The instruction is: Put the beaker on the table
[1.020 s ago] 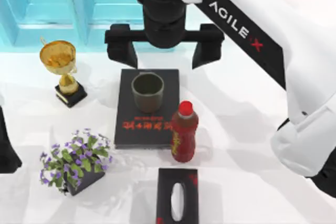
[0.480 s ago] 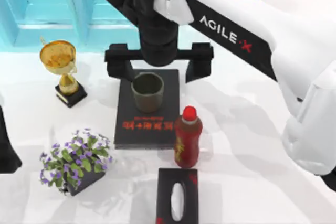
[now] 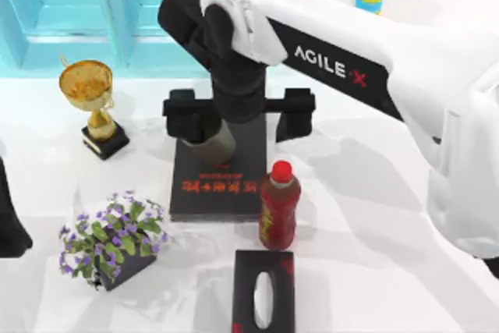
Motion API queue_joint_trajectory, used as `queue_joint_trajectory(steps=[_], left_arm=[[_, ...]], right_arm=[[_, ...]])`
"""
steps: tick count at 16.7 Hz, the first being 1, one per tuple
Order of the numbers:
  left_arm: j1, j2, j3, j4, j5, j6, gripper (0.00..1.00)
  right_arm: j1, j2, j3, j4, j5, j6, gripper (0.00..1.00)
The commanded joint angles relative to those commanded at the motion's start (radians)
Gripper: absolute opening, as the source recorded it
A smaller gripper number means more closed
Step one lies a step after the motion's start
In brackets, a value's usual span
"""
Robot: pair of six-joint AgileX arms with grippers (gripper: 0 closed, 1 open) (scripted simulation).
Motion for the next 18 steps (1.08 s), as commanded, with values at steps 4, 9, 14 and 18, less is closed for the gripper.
queue_joint_trajectory(steps=[4, 9, 14, 18], left_arm=[[0.0, 0.0, 0.0, 0.0, 0.0, 0.0, 1.0], [0.0, 0.0, 0.0, 0.0, 0.0, 0.0, 1.0], [0.0, 0.0, 0.0, 0.0, 0.0, 0.0, 1.0], [0.0, 0.0, 0.0, 0.0, 0.0, 0.0, 1.0]], right_arm=[[0.0, 0.0, 0.0, 0.0, 0.0, 0.0, 0.85], [0.0, 0.0, 0.0, 0.0, 0.0, 0.0, 0.47], [0.0, 0.0, 0.0, 0.0, 0.0, 0.0, 0.1], [0.0, 0.0, 0.0, 0.0, 0.0, 0.0, 0.0]])
